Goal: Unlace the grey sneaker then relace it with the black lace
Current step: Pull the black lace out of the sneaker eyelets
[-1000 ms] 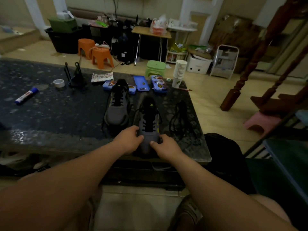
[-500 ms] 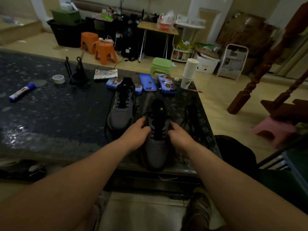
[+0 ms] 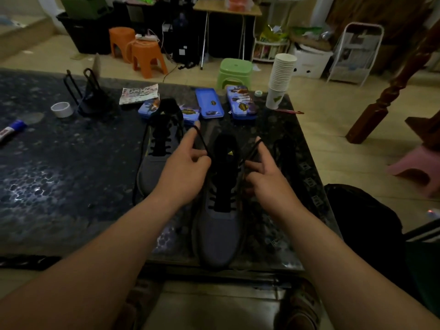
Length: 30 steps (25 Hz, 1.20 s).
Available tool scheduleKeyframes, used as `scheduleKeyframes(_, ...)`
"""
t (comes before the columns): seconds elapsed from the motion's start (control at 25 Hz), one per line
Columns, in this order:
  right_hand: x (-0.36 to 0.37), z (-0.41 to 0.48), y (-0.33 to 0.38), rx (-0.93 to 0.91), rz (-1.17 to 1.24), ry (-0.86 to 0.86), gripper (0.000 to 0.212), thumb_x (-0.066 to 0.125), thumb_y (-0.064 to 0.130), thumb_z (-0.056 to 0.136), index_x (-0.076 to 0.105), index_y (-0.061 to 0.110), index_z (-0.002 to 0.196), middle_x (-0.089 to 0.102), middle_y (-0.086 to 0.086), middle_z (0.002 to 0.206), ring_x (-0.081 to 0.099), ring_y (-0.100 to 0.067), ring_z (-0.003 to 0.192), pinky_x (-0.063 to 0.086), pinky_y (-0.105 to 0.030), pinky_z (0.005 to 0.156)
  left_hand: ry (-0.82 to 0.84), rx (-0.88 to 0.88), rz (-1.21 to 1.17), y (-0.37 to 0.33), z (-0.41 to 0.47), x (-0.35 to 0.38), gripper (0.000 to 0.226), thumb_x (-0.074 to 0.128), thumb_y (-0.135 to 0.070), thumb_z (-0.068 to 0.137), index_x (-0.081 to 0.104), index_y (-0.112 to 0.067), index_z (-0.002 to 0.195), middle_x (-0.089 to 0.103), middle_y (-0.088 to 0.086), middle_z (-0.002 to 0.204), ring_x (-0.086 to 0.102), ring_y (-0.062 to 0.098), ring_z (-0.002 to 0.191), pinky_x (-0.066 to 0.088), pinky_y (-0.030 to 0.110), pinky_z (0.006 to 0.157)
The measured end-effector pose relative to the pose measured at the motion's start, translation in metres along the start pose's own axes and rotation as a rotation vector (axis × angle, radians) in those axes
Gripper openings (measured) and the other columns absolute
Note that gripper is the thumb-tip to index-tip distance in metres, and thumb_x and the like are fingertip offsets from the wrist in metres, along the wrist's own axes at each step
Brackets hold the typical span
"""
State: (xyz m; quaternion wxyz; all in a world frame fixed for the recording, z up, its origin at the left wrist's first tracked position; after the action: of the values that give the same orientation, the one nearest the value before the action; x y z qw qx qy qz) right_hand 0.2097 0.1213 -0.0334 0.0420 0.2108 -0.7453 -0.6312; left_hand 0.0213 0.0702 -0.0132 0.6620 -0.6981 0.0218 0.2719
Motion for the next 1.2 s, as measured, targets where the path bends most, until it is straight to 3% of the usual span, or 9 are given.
scheduleKeyframes(0.12,-0.012,-0.004,0.023,-0.016,-0.124,-0.009,0.097,0.054,0.009,0.095,0.003,0.075,0.146,0.077,0.009,0.105,0.076,-0.021,0.088,0.063,-0.051,0.082,-0.062,-0.026,-0.075,-0.007,0.000,-0.009,0.089,0.054,-0.030,0.094,-0.001,-0.064,0.154,0.076,0.012,0.092,0.071,0.039,0.086,0.062,0.056,0.080)
scheduleKeyframes(0.2,-0.024,-0.002,0.033,-0.012,-0.195,-0.007,0.097,0.055,0.015,0.094,0.000,0.076,0.145,0.077,0.001,0.094,0.075,-0.027,0.086,0.065,-0.048,0.076,-0.071,-0.085,-0.175,-0.013,0.002,-0.012,0.076,0.054,-0.035,0.100,0.009,-0.061,0.156,0.076,0.011,0.093,0.072,0.035,0.081,0.062,0.048,0.076)
scheduleKeyframes(0.32,-0.008,-0.007,0.036,0.124,-0.123,0.046,0.081,0.059,0.034,0.078,0.031,0.054,0.151,0.073,-0.004,0.106,0.073,-0.028,0.095,0.064,-0.050,0.077,0.026,-0.140,-0.110,-0.005,-0.001,-0.006,0.045,0.058,-0.040,0.103,0.048,-0.041,0.147,0.076,-0.004,0.106,0.072,0.013,0.089,0.058,0.035,0.078)
scheduleKeyframes(0.44,0.006,-0.004,0.009,0.086,-0.149,-0.001,0.057,0.057,0.047,0.071,0.064,0.029,0.124,0.072,-0.006,0.120,0.070,-0.028,0.108,0.058,-0.052,0.095,0.188,-0.120,0.105,0.017,-0.014,0.009,0.059,0.066,-0.042,0.098,0.040,-0.045,0.151,0.075,-0.011,0.108,0.071,0.009,0.097,0.057,0.038,0.089)
scheduleKeyframes(0.6,0.018,-0.016,0.008,0.049,-0.162,0.034,0.049,0.057,0.036,0.100,0.049,0.037,0.148,0.061,0.007,0.143,0.059,-0.016,0.128,0.047,-0.041,0.111,0.103,-0.096,0.159,0.023,-0.022,0.005,0.074,0.066,-0.049,0.096,0.026,-0.047,0.159,0.073,-0.008,0.106,0.070,0.012,0.099,0.052,0.032,0.082)
scheduleKeyframes(0.72,0.016,-0.013,-0.002,0.018,-0.192,0.038,0.051,0.056,0.036,0.103,0.044,0.037,0.153,0.057,0.010,0.148,0.055,-0.011,0.132,0.045,-0.040,0.114,0.080,-0.091,0.156,0.022,-0.040,0.005,0.077,0.062,-0.049,0.098,0.019,-0.049,0.161,0.070,-0.008,0.107,0.068,0.011,0.098,0.045,0.023,0.071)
scheduleKeyframes(0.96,0.011,-0.032,-0.018,-0.043,-0.135,0.055,0.061,0.059,0.030,0.101,0.036,0.040,0.156,0.053,0.018,0.148,0.051,-0.004,0.134,0.041,-0.035,0.118,0.096,-0.025,0.170,0.018,-0.045,0.015,0.083,0.065,-0.044,0.099,0.013,-0.043,0.163,0.059,-0.002,0.146,0.060,0.017,0.128,0.045,0.030,0.098)
scheduleKeyframes(1.08,0.005,-0.029,-0.022,-0.031,-0.109,0.049,0.066,0.061,0.030,0.099,0.033,0.043,0.157,0.055,0.014,0.148,0.055,-0.008,0.132,0.045,-0.038,0.114,0.119,0.018,0.177,0.021,-0.045,0.023,0.086,0.068,-0.047,0.096,0.013,-0.044,0.162,0.058,-0.005,0.147,0.061,0.016,0.129,0.048,0.039,0.110)
scheduleKeyframes(1.2,0.004,-0.031,-0.024,-0.049,-0.129,0.007,0.061,0.062,0.021,0.101,0.040,0.034,0.156,0.058,0.013,0.140,0.056,-0.009,0.129,0.046,-0.039,0.114,0.130,0.016,0.148,0.024,-0.049,0.022,0.082,0.071,-0.042,0.095,0.022,-0.038,0.161,0.060,-0.013,0.132,0.059,0.009,0.127,0.048,0.032,0.104)
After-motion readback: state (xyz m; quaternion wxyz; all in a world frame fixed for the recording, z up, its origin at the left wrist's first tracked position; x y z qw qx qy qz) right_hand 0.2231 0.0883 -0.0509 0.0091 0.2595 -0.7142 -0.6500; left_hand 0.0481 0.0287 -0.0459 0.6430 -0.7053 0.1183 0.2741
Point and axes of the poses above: each hand's wrist, its own z-axis towards the middle knuckle, its own x-axis out of the palm, y = z × x, the point moved 3 cm from there along z, towards the middle knuckle
